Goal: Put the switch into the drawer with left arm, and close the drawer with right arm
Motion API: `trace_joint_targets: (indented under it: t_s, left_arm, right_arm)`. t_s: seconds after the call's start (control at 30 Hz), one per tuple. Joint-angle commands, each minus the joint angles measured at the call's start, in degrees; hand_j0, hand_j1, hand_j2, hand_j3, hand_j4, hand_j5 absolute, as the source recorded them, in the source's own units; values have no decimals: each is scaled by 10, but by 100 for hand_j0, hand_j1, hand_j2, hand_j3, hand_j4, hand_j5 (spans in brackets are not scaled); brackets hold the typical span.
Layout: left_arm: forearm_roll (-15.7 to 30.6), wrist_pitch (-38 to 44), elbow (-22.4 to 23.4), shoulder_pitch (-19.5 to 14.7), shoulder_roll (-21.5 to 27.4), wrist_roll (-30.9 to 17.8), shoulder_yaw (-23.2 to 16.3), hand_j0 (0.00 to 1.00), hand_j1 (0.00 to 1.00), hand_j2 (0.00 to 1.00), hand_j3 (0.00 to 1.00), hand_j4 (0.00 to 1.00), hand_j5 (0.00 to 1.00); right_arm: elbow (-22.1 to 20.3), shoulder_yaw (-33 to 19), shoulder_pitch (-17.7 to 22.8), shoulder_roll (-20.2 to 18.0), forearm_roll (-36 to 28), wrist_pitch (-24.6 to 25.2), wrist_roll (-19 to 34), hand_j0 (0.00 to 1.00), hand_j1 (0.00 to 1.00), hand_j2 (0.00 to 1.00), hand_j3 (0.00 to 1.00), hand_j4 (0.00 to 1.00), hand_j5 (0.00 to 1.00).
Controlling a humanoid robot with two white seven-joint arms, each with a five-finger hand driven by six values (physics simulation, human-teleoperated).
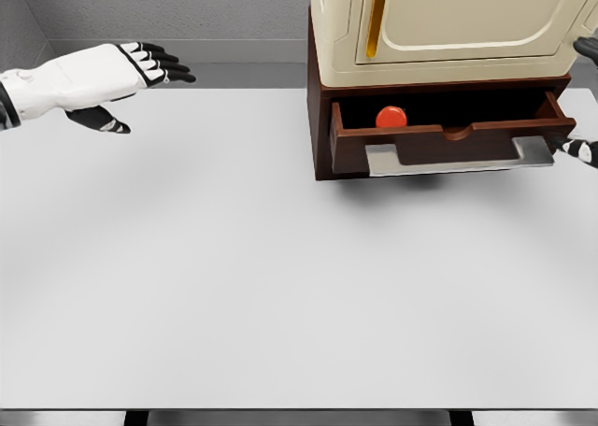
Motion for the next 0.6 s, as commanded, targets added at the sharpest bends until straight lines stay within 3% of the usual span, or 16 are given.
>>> trace_joint_targets:
  t_s: [0.0, 0.07, 0.1, 0.13, 0.17, 0.2, 0.33, 0.57]
  left_arm:
    - [4, 1, 0, 0, 0, 1, 1, 100, 100, 100, 100, 100, 100]
    - [4, 1, 0, 0, 0, 1, 1, 100, 100, 100, 100, 100, 100]
    - [4, 1, 0, 0, 0, 1, 1, 100, 100, 100, 100, 100, 100]
    - [4, 1, 0, 0, 0, 0, 1, 100, 100, 100, 100, 100, 100]
    - [4, 1, 1, 0, 0, 1, 1, 100, 100, 100, 100, 100, 100]
    - [4, 1, 0, 0, 1, 0, 1, 100, 100, 100, 100, 100, 100]
    - [4, 1, 0, 0, 1, 1, 1, 100, 100, 100, 100, 100, 100]
    - [4, 1, 0, 0, 0, 0, 0, 100, 100, 100, 100, 100, 100]
  right_arm:
    - [-43, -60, 0, -1, -6, 0, 1, 100, 100, 100, 100, 100, 100]
    - [-78, -68, 46, -4, -10, 0, 3, 100, 100, 100, 100, 100, 100]
    - [-78, -68, 48, -14, -11, 0, 20, 100, 100, 100, 100, 100, 100]
    - [-79, -63, 48, -18, -18, 0, 72, 91, 91, 91, 91, 91, 91]
    - [-79, -61, 46, -19, -18, 0, 88, 85, 85, 85, 85, 85, 85]
    - [-80, -47, 41, -32, -18, 0, 90, 79, 79, 79, 79, 79, 79]
    - [-80, -15, 35, -71, -21, 0, 90, 74, 74, 74, 74, 74, 74]
    - [-80, 32, 29, -84, -21, 0, 96, 68, 68, 68, 68, 68, 68]
